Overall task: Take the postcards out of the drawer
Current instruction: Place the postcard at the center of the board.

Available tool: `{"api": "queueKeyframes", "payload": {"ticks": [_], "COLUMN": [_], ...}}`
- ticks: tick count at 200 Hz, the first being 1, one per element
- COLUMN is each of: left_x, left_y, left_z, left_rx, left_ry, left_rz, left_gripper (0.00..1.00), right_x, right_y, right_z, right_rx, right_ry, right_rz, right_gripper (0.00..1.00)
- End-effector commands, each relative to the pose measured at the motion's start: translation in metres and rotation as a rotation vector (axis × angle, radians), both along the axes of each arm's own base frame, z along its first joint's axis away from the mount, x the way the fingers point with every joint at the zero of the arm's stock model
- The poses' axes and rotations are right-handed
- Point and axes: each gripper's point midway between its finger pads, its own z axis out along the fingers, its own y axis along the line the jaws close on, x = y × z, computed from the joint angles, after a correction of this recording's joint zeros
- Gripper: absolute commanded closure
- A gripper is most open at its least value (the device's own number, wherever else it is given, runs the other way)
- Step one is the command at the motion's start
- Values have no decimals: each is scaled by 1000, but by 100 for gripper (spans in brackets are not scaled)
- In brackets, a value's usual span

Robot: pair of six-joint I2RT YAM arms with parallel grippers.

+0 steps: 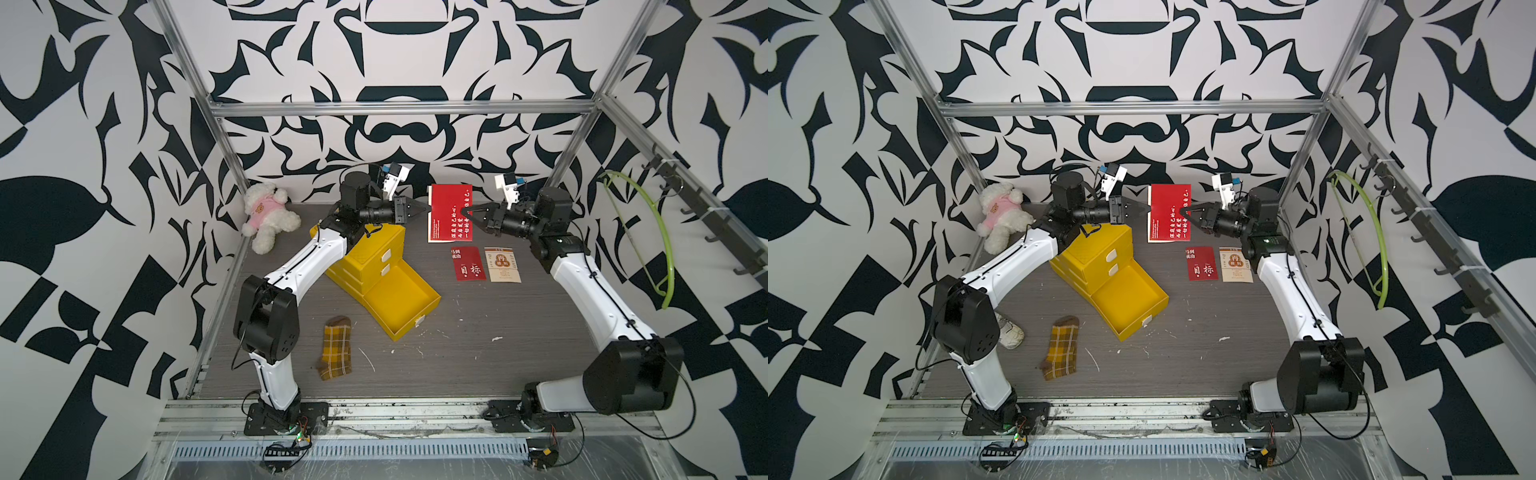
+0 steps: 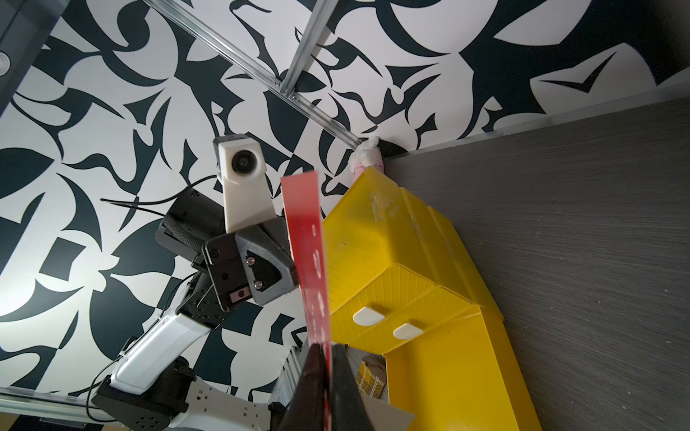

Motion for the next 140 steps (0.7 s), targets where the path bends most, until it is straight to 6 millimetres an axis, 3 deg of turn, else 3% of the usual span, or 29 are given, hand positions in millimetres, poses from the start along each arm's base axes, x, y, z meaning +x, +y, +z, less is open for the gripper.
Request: {"api": "queueKeyframes", "payload": {"ticks": [1,62,82,98,140], "left_x": [-6,-8,-8,-7,-8], "left_y": [11,11,12,12,12], "left_z": [32,33,34,34,32], "left_rx": [-28,-28,-29,-29,-23], "left_ry": [-86,-88,-91,-90,-88], "left_rz": [23,22,23,25,25], "left_gripper": [100,100,100,100,100], "right_x": [-10,-11,-11,-11,-14], "right_y": [-3,-4,-4,-4,-6], "right_z": [25,24,25,26,26], "right_rx": [-14,-16,-16,-15,-22], "right_ry": [-87,-83,-86,-89,-88], "right_rz": [-1,-7,-8,-5,-11], "right_gripper": [89,82,87,98,98]}}
